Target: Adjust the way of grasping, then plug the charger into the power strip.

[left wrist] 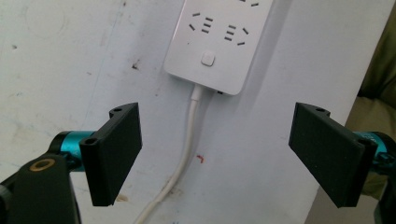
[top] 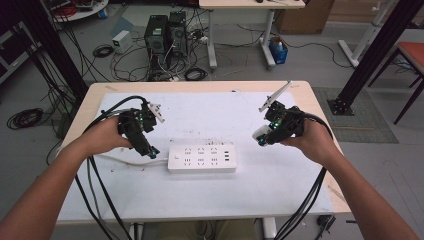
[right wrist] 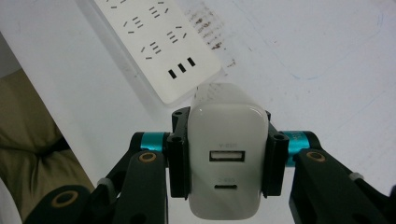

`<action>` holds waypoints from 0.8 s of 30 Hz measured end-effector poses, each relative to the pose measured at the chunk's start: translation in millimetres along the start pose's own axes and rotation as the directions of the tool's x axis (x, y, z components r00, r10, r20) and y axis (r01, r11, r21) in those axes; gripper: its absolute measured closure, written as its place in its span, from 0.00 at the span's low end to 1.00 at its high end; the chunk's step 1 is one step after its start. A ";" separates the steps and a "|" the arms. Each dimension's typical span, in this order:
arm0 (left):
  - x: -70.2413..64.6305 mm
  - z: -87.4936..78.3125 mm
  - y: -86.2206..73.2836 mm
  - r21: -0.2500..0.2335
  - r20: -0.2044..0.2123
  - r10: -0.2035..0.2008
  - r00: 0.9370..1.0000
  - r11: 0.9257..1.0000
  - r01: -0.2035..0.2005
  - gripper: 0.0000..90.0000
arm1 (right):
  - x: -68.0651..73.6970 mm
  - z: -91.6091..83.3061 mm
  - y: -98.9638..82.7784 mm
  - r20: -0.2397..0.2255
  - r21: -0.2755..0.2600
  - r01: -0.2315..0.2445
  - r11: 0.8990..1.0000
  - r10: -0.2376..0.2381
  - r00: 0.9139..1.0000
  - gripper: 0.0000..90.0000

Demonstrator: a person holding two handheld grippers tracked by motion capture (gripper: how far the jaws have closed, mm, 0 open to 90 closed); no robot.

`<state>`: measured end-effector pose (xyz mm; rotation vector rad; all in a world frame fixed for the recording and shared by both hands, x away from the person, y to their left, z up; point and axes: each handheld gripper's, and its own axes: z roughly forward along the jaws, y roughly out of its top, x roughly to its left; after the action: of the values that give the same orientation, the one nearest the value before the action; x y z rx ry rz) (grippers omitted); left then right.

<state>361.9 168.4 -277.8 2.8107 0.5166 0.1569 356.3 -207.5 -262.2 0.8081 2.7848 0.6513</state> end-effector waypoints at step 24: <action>3.0 8.6 -26.0 0.093 0.009 -0.048 0.999 0.995 0.047 0.19 | 12.4 26.6 35.4 -0.032 0.022 0.112 0.993 -0.111 0.993 0.69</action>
<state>357.3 190.7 -293.3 2.8849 0.6019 0.1097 369.8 -164.3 -270.4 0.6462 2.8461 0.6176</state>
